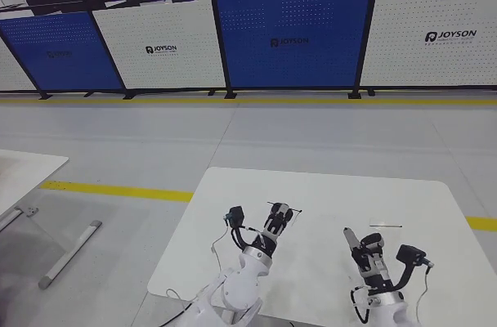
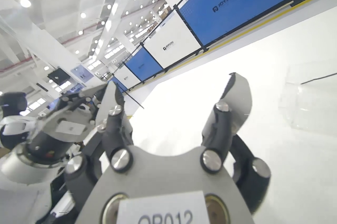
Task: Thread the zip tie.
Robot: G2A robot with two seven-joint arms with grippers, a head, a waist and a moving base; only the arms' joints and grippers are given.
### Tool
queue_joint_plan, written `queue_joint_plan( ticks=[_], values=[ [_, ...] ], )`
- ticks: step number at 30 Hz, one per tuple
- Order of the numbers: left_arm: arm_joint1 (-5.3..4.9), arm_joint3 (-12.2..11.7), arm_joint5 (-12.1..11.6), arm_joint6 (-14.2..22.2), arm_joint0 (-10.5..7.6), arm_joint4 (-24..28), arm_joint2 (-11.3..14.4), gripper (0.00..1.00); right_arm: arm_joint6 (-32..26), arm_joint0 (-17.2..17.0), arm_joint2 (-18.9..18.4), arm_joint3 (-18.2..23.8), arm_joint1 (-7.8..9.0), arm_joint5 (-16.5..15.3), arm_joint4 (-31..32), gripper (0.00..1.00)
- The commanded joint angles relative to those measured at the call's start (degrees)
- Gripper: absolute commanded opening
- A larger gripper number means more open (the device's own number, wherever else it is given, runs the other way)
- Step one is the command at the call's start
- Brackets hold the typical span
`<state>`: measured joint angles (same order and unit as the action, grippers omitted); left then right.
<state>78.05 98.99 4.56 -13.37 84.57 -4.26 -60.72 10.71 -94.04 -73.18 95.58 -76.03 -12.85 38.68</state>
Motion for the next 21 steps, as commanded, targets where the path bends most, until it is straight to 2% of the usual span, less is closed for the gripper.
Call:
queue_joint_plan(
  ticks=[1, 3, 17, 21],
  values=[
    [0.07, -1.1, 0.1, -1.2, -0.12, -0.5, -0.2, 0.00, -0.1, 0.1, 0.1, -0.1, -0.01, 0.1, 0.2, 1.00],
    [0.26, -1.8, -0.3, -0.4, -0.25, 2.1, -0.1, 0.00, -0.1, 0.1, 0.1, -0.1, -0.01, 0.1, 0.2, 1.00],
    [0.26, -1.8, -0.3, -0.4, -0.25, 2.1, -0.1, 0.00, -0.1, 0.1, 0.1, -0.1, -0.01, 0.1, 0.2, 1.00],
    [0.29, -2.5, 0.2, -2.6, 0.16, 1.9, -1.2, 0.00, -0.1, 0.1, 0.1, -0.1, -0.01, 0.1, 0.2, 1.00]
  ],
)
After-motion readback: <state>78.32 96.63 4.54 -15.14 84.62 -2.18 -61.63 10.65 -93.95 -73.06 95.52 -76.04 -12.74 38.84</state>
